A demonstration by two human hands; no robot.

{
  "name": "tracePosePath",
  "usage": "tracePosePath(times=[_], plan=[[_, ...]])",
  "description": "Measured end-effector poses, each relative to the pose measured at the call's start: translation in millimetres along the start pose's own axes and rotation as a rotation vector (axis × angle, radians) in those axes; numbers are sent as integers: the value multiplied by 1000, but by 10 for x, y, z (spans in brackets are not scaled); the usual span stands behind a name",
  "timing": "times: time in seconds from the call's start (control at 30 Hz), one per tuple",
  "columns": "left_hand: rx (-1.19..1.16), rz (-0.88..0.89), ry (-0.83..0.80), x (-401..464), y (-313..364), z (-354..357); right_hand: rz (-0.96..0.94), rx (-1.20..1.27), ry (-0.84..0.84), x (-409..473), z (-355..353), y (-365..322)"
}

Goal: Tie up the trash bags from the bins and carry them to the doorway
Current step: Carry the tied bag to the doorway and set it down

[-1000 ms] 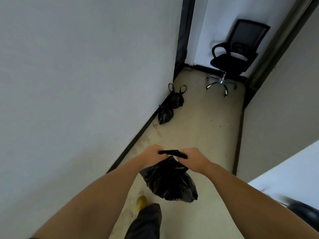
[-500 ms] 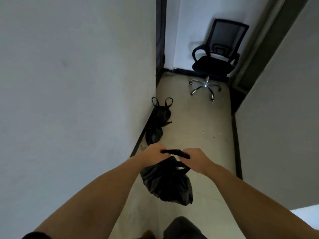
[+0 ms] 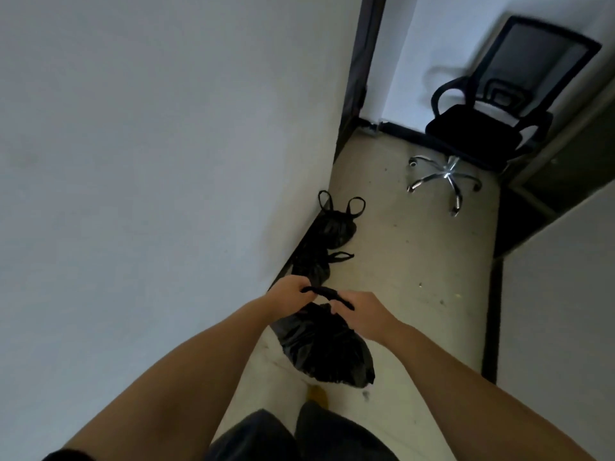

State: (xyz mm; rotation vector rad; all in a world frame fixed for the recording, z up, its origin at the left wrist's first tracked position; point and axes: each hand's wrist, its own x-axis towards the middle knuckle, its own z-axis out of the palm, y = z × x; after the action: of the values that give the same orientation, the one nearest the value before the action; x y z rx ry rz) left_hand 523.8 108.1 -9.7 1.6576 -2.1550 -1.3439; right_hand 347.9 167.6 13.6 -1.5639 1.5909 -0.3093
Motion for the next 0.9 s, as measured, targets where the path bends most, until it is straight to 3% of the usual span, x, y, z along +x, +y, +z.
tracePosePath(times=[0.27,0.4,0.5,0.6,0.73,0.9], plan=[[1,-115,-87,1006,-482,-241,58,59,-82,1123,303,102],[-11,-187,-50,1548,-991,-261,90,64,-70,1893,652,350],[144,-165,20,1792,-1422,-261,101,28,-92,2418,1039,658],[481,-84,85,1925,-1916,-351,156,55,-66,2884,1530,1055],[874,306,186,1945,-2436,-399,263,71,-17,3304,2231,1551],[1041,451,225,1953,-2574,-340,311,19,-147,3586,2896,1949]])
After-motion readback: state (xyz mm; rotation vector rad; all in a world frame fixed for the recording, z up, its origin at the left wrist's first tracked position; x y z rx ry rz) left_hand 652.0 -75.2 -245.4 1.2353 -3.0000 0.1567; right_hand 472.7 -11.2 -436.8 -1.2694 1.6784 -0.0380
